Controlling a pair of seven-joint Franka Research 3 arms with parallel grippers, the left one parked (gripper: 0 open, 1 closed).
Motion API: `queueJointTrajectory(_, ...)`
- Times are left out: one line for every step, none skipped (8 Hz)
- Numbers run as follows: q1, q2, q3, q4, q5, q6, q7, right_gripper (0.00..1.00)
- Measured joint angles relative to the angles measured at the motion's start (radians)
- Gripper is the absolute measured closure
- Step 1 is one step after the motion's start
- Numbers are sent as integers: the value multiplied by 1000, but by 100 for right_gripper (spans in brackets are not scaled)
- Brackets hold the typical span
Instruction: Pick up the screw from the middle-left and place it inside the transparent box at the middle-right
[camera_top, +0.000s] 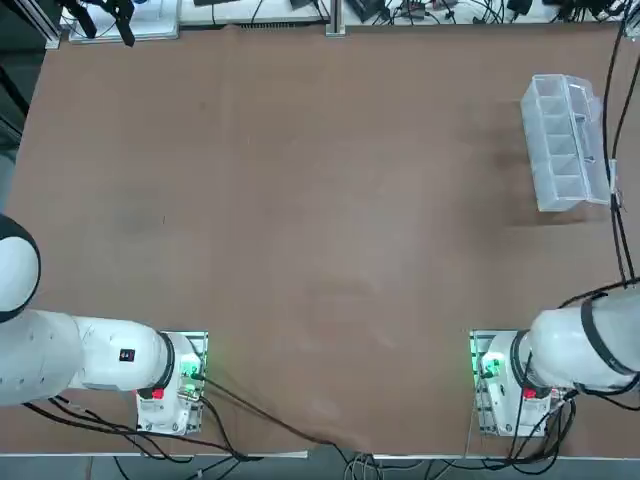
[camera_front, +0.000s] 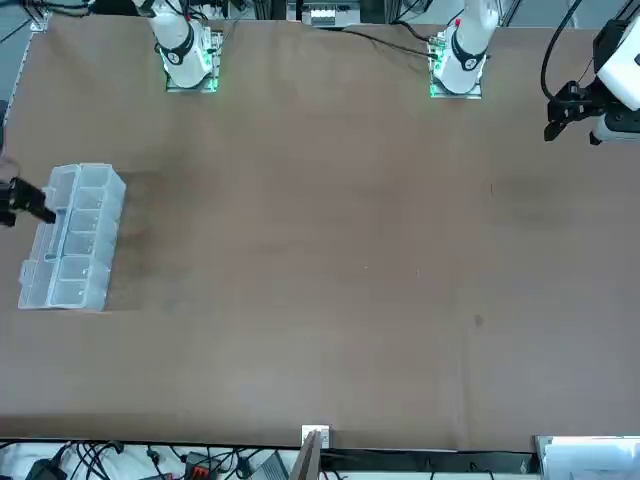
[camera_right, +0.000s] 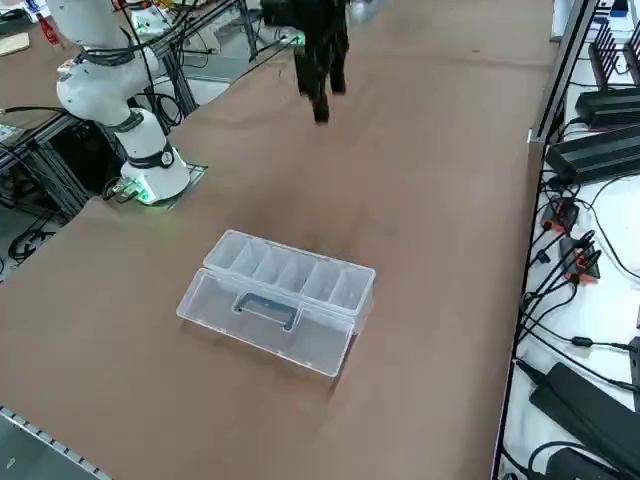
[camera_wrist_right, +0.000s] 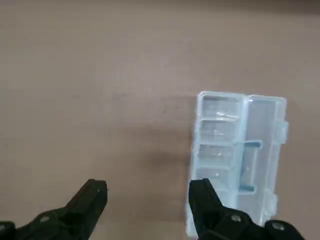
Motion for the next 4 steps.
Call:
queueJointTrajectory(36,-30,0,-2,-1,-34,35,0)
queueJointTrajectory(62,-56,-2,-8,-1,-57,50,0)
queueJointTrajectory(79,-83,-3,-28,0,-69,60,0)
queueJointTrajectory(97,-108,-5,-55,0,-71,72,0)
